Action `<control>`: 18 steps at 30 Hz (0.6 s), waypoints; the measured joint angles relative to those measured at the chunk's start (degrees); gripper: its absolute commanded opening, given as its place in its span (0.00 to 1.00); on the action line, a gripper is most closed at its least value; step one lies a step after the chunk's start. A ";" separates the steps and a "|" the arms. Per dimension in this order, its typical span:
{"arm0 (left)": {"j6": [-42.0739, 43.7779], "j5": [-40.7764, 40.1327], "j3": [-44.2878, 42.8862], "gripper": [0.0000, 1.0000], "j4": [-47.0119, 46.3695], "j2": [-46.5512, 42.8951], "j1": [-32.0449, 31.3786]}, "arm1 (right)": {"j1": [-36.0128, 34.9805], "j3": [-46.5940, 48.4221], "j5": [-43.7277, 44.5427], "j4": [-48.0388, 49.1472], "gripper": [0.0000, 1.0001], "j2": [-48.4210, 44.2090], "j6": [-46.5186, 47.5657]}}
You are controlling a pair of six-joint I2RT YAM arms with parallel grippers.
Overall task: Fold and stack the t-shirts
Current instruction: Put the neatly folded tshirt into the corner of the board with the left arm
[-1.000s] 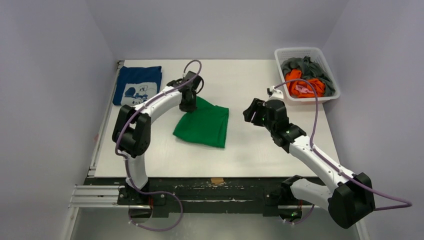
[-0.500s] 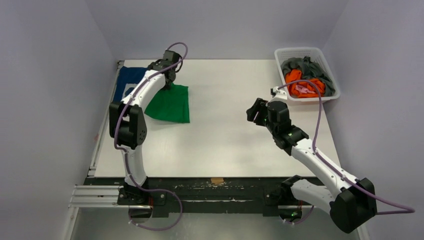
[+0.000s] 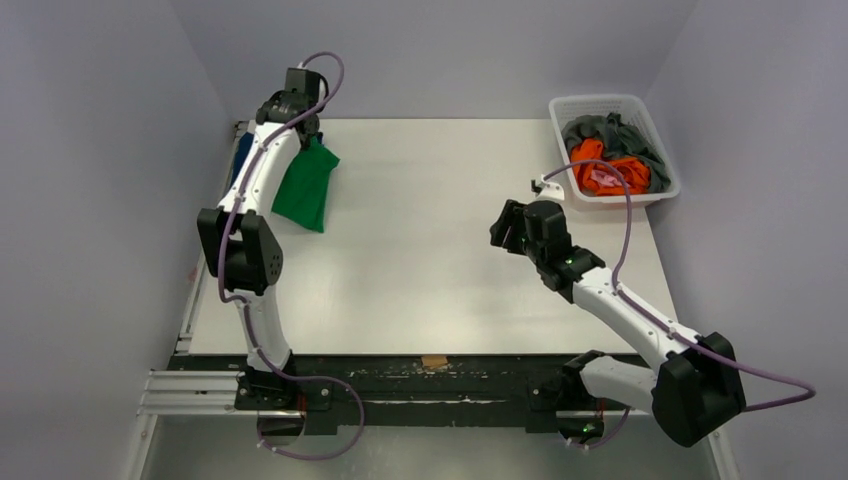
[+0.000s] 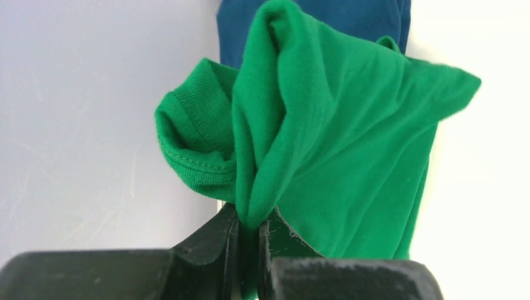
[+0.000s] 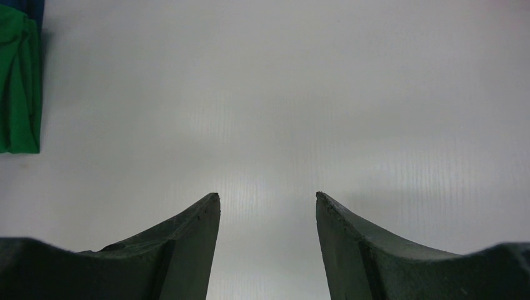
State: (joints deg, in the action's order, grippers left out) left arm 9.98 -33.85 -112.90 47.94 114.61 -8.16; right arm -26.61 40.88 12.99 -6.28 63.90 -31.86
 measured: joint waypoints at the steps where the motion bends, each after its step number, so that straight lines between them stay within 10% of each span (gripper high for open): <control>1: 0.17 0.26 -1.46 0.00 0.13 0.00 0.20 | 0.00 0.00 0.00 -0.04 0.57 0.52 0.00; 18: -3.19 9.55 -13.51 0.00 1.05 5.42 7.21 | 0.00 0.00 0.11 -0.13 0.57 1.57 0.74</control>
State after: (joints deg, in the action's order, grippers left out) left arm 6.79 -24.29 -126.41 48.99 120.03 -0.95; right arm -26.61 40.88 13.10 -6.42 65.47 -31.11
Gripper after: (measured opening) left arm 0.062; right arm 0.569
